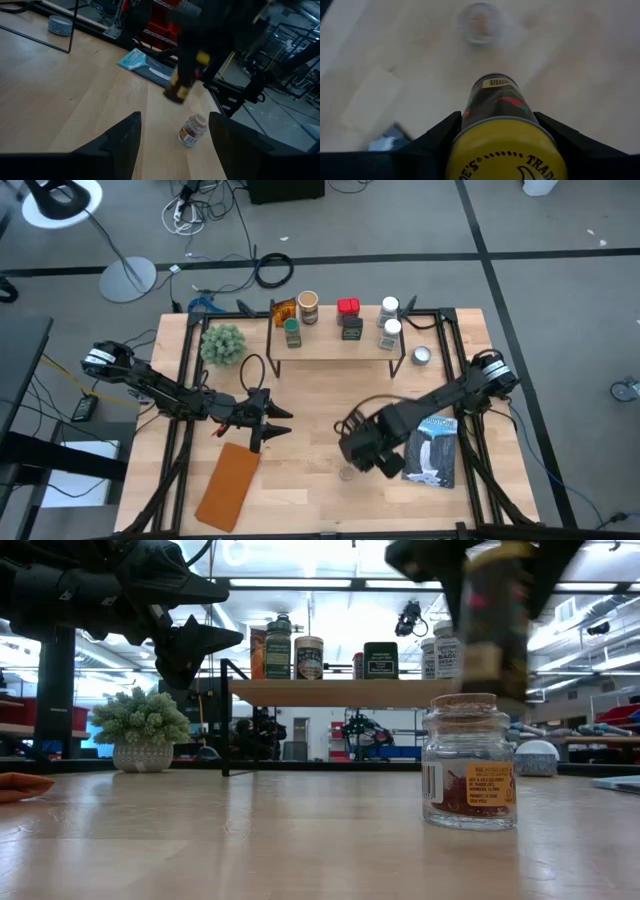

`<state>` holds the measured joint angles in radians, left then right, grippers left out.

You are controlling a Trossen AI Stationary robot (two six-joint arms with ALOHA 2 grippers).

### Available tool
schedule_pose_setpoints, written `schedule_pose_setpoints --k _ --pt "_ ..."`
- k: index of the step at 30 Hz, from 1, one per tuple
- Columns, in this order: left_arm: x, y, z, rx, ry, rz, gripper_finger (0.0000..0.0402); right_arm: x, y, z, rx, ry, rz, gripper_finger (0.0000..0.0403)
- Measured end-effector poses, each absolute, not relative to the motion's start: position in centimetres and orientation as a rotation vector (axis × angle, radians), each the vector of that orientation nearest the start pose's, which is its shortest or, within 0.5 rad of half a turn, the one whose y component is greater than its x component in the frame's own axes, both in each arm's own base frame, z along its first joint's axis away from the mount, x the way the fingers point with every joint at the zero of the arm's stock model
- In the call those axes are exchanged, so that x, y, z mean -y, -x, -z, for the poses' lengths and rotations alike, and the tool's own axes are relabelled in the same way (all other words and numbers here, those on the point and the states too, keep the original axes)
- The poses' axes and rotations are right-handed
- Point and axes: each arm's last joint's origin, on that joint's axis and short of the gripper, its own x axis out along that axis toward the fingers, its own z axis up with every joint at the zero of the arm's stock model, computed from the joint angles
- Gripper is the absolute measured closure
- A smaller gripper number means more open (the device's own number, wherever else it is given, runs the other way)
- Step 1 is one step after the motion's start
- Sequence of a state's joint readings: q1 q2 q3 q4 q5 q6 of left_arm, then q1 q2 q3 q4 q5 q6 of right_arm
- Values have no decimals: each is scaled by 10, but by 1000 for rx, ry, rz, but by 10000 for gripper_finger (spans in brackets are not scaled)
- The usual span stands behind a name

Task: Shelf spices
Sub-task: Put the yellow seasoning bottle on the shelf

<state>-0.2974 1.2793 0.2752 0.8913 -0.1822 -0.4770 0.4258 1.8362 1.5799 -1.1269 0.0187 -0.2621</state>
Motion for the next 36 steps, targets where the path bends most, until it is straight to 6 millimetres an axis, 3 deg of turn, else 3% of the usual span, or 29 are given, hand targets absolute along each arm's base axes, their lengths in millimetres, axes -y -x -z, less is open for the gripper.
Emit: schedule_pose_setpoints --k 9,17,24,30,36 --pt "60 -214 -171 -134 449 86 165 -87 -350 -336 -1241 511 -347 177" --pt "60 -214 -171 -133 450 86 165 -8 -358 -375 -1172 411 -166 177" --pt "60 -214 -171 -132 450 87 165 41 -361 -381 -1116 386 -84 177" --pt "60 -214 -171 -133 450 86 165 65 -363 -383 -1059 371 -49 176" --pt "59 -214 -171 -129 449 73 165 84 -378 -364 -1093 340 -18 176"
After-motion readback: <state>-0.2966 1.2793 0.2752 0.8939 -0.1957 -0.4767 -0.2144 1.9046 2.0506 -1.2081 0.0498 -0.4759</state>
